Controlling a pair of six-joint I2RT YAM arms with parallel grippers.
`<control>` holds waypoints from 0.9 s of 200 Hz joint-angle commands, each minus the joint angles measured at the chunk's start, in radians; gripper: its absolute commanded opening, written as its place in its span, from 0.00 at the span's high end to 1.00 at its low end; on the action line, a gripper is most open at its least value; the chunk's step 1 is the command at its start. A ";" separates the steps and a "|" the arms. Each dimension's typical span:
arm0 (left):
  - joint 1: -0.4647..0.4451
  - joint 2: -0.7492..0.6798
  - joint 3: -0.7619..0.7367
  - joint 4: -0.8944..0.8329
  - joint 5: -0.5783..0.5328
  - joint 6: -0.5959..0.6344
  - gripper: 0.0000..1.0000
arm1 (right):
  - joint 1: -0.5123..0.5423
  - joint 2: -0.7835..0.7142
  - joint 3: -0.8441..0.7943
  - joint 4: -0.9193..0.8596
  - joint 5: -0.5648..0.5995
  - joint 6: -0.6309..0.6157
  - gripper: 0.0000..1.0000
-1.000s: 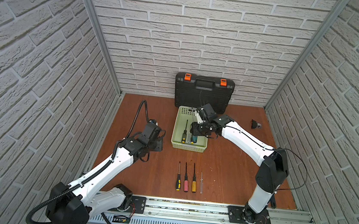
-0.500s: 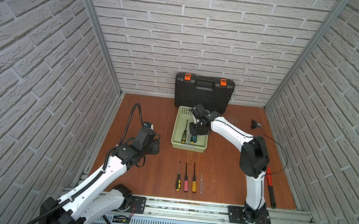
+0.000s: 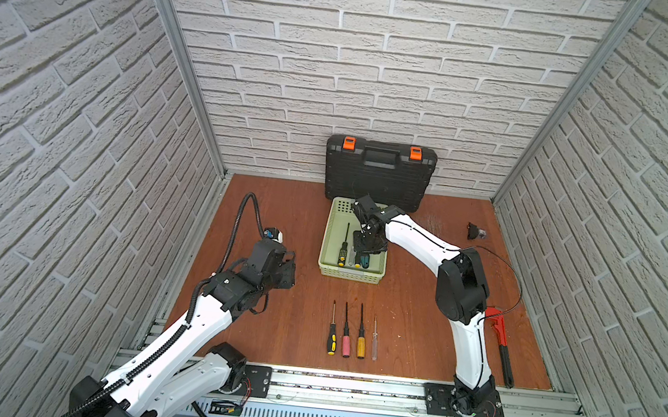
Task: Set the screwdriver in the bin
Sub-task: 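Lower the screwdriver into the basket and open the right gripper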
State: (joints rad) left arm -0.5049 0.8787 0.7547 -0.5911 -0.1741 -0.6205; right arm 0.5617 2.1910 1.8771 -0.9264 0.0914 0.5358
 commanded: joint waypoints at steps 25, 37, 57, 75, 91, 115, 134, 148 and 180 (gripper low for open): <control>0.006 -0.044 -0.015 0.028 0.001 0.010 0.41 | -0.006 0.051 0.032 -0.035 0.012 0.055 0.94; 0.006 -0.051 -0.014 0.028 0.002 0.010 0.41 | -0.006 0.058 0.031 -0.037 0.015 0.062 0.94; 0.006 -0.059 -0.016 0.028 0.001 0.010 0.41 | -0.006 0.068 0.030 -0.038 0.022 0.067 0.93; 0.006 -0.064 -0.018 0.033 -0.001 0.010 0.41 | -0.007 0.079 0.028 -0.038 0.016 0.072 0.91; 0.006 -0.063 -0.017 0.036 -0.001 0.012 0.41 | -0.007 0.088 0.028 -0.037 0.013 0.079 0.89; 0.006 -0.063 -0.011 0.032 -0.003 0.014 0.41 | -0.007 0.094 0.029 -0.041 0.023 0.081 0.83; 0.006 -0.066 -0.010 0.033 -0.010 0.015 0.41 | -0.008 0.087 0.030 -0.047 0.040 0.078 0.76; 0.006 -0.066 -0.009 0.033 -0.012 0.015 0.41 | -0.007 0.080 0.028 -0.051 0.047 0.079 0.68; 0.006 -0.068 -0.011 0.033 -0.011 0.016 0.41 | -0.006 0.065 0.023 -0.042 0.028 0.074 0.63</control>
State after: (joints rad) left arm -0.5049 0.8253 0.7486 -0.5911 -0.1749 -0.6205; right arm 0.5579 2.2539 1.8961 -0.9554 0.1108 0.5991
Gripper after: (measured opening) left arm 0.587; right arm 0.361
